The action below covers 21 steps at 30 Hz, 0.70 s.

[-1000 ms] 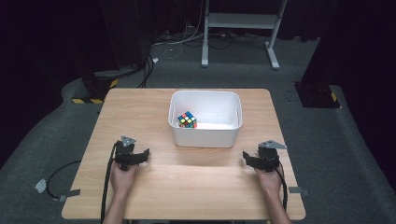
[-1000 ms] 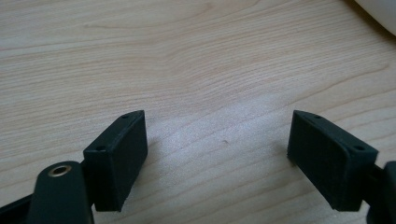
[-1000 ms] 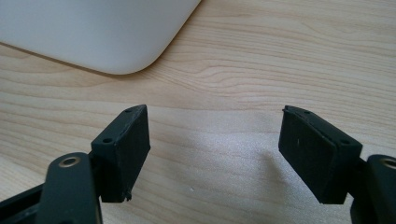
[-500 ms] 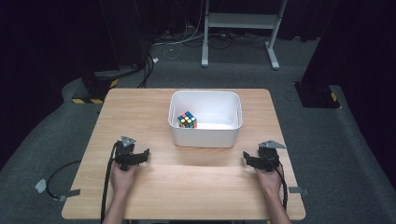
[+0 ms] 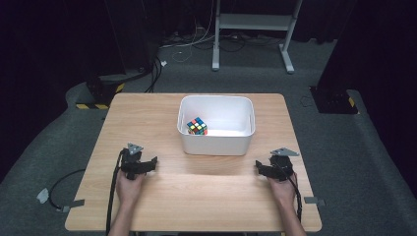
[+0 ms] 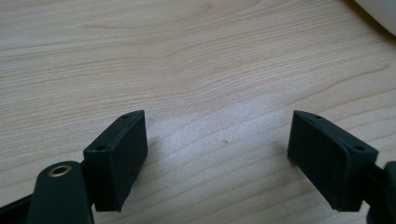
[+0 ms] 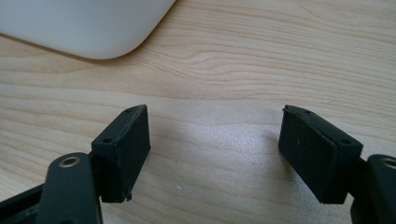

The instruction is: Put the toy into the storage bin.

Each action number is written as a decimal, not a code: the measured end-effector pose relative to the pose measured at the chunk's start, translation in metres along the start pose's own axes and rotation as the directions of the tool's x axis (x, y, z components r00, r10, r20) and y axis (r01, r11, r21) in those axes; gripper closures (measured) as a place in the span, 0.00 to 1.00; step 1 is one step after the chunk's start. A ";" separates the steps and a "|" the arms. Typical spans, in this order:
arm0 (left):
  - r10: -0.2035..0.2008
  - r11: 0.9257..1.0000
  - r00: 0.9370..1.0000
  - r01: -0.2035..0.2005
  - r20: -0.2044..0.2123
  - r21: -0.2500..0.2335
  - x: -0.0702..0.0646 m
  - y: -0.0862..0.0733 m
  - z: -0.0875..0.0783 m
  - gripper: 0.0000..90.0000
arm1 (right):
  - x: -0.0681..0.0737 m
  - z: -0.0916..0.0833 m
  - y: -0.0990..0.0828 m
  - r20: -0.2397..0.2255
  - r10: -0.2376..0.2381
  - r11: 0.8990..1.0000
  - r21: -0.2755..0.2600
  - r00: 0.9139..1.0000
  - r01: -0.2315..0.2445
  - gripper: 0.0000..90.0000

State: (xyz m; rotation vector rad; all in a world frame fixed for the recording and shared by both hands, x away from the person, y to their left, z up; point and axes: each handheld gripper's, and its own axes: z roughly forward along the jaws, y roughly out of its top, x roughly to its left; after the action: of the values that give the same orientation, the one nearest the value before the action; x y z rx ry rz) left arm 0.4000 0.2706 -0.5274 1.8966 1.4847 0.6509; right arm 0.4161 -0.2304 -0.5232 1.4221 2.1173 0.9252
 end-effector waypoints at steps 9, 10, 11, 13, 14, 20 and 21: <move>0.000 1.000 1.000 0.000 0.002 -0.001 0.000 -0.001 0.000 0.22 | 0.004 0.000 0.000 0.033 -0.021 1.000 0.009 0.999 0.020 0.27; 0.000 1.000 1.000 0.000 0.002 -0.001 0.000 -0.001 0.000 0.22 | 0.004 0.000 0.000 0.033 -0.021 1.000 0.009 0.999 0.020 0.27; 0.000 1.000 1.000 0.000 0.001 -0.001 0.000 -0.001 0.000 0.22 | 0.004 0.000 0.000 0.034 -0.020 1.000 0.009 0.999 0.020 0.27; 0.000 1.000 1.000 0.000 0.001 0.000 0.000 -0.001 0.000 0.22 | 0.004 0.000 0.000 0.034 -0.020 1.000 0.009 0.999 0.019 0.27; 0.001 1.000 1.000 -0.001 0.002 0.001 0.000 -0.001 -0.001 0.22 | 0.004 0.000 0.000 0.034 -0.019 1.000 0.009 0.999 0.019 0.27; -0.002 1.000 1.000 0.002 0.001 0.000 0.000 -0.001 -0.001 0.22 | 0.004 0.000 0.000 0.033 -0.019 1.000 0.009 0.999 0.018 0.27; -0.001 1.000 1.000 0.001 0.002 0.000 0.000 -0.001 -0.001 0.22 | 0.004 0.000 0.000 0.033 -0.019 1.000 0.009 0.999 0.019 0.27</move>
State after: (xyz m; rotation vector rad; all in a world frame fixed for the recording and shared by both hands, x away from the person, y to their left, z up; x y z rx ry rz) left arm 0.3990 0.2705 -0.5275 1.8960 1.4844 0.6489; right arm 0.4148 -0.2267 -0.5235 1.4097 2.1089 0.8806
